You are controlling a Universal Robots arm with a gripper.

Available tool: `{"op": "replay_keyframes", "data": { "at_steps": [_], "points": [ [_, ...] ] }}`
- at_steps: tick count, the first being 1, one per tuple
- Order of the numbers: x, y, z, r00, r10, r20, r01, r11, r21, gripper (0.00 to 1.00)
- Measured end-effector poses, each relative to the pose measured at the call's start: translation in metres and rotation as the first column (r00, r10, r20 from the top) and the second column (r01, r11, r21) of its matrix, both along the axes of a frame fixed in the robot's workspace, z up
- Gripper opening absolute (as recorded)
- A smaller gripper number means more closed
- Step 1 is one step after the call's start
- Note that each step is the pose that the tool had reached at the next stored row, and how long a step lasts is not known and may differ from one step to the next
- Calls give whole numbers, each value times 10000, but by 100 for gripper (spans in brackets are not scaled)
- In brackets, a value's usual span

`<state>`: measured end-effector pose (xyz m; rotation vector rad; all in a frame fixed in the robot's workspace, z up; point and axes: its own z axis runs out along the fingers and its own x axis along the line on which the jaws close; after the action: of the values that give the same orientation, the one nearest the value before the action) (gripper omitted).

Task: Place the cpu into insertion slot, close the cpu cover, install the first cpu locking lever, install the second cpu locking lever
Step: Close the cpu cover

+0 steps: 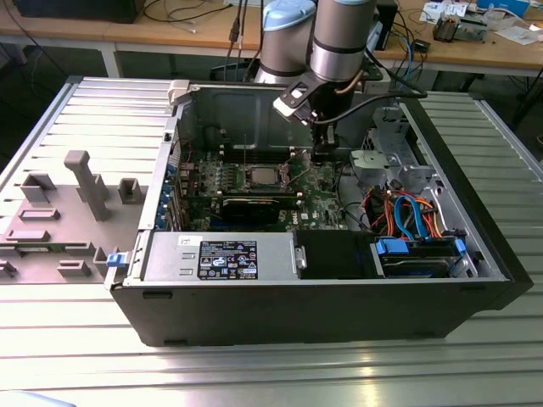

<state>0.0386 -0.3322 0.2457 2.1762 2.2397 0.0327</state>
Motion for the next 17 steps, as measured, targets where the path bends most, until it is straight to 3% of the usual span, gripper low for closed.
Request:
{"op": "replay_keyframes", "data": {
  "at_steps": [17],
  "points": [
    [-248,1,0,10000,0,0,0,10000,0,11]
  ]
}}
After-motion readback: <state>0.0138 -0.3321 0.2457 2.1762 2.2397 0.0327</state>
